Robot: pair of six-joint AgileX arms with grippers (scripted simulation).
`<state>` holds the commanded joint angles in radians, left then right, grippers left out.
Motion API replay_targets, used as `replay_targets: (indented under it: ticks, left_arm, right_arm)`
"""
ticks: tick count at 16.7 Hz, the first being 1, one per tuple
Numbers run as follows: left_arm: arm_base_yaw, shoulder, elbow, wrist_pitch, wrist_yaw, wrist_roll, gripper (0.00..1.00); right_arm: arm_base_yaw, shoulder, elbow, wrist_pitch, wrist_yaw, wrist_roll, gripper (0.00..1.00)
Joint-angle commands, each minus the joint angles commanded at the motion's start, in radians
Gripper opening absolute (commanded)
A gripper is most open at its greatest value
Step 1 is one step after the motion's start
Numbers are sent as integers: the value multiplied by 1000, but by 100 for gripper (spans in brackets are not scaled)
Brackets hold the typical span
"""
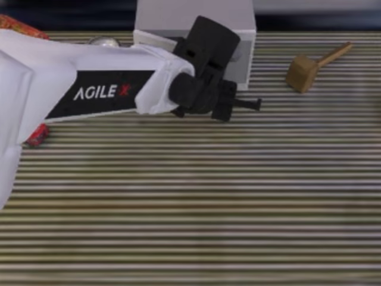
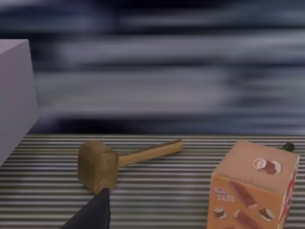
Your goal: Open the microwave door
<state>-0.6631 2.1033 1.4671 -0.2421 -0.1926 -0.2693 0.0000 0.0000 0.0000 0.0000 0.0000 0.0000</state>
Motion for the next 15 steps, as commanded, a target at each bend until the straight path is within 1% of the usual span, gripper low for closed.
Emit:
replay_targets:
  ticks: [2,5,10,15]
  left_arm:
    - [0,0,0,0,0,0,0]
    - [-7,-2,-14,5,15,10,0]
    - [19,-49,-79,41,62,76,0]
    - [20,-52,-83,43,65,79,0]
  right_arm:
    - [0,0,0,0,0,0,100]
    - [0,0,0,0,0,0,100]
    - [0,0,0,0,0,0,100]
    - [0,0,0,0,0,0,100]
